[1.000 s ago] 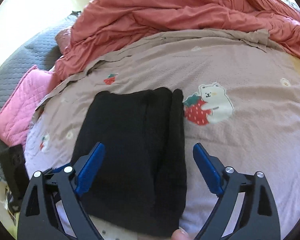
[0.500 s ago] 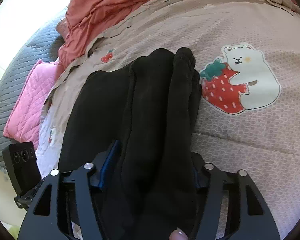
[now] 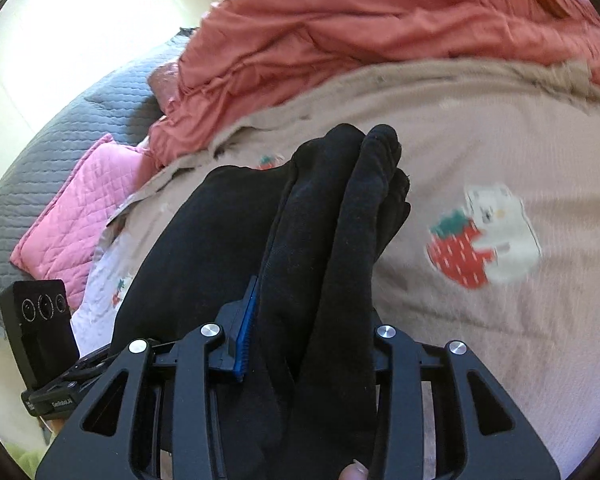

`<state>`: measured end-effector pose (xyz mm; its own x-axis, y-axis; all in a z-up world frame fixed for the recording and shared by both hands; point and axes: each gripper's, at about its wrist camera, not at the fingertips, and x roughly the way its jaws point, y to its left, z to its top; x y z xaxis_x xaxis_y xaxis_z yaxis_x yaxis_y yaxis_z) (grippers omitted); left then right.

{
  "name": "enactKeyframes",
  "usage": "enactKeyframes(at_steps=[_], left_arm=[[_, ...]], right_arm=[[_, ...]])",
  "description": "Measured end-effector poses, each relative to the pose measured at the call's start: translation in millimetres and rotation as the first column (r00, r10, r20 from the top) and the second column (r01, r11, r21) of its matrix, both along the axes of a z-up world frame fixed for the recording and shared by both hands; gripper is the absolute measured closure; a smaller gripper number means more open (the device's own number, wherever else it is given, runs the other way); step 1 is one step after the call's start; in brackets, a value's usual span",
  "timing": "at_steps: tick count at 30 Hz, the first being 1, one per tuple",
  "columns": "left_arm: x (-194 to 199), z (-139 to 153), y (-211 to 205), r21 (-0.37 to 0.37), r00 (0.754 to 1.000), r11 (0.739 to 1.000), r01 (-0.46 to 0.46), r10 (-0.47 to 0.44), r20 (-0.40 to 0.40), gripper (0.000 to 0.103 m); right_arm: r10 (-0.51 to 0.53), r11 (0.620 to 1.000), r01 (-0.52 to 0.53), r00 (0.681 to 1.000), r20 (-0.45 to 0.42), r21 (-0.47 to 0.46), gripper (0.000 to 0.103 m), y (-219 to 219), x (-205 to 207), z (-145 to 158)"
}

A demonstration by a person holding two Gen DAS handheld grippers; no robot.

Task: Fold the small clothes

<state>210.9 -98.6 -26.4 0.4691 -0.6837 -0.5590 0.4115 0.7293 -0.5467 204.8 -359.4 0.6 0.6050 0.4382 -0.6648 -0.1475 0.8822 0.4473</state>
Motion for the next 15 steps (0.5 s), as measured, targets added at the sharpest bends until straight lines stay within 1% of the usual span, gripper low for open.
enactKeyframes(at_steps=[2,4,5,10,12,15], left_arm=[[3.6,-2.0,3.2,0.013,1.0,1.0,-0.015,0.015,-0.005,0.055],[7.0,-5.4,7.3,0.022,0.999,0.999,-0.03,0.031,-0.022,0.055],[9.9,-8.8,8.5,0.038,0.998,0.998,-0.04,0.042,-0.037,0.055],[15.5,-17.6,13.9,0.124,0.995,0.989,-0.077,0.085,-0.053,0.054],[17.0,-20.8,14.2,0.137,0.994,0.988,-0.077,0.087,-0.07,0.053],[17.4,-22.5,12.0,0.174,0.993,0.982,-0.075,0.089,-0.074,0.051]], right_arm=[[0.006,1.0,-0.006,1.0,-0.003,-0.027,0.068,7.8,5.6,0.3],[0.014,0.998,-0.014,1.0,-0.007,-0.061,0.068,16.8,10.2,-2.3],[0.015,0.997,-0.016,1.0,-0.01,-0.072,0.068,20.5,12.4,-4.7],[0.017,0.994,-0.021,0.999,-0.045,-0.103,0.068,36.5,23.1,-26.6],[0.011,0.992,-0.018,0.998,-0.054,-0.121,0.068,38.7,22.8,-31.6],[-0.007,0.993,-0.002,0.997,-0.078,-0.116,0.067,35.8,24.1,-36.4]])
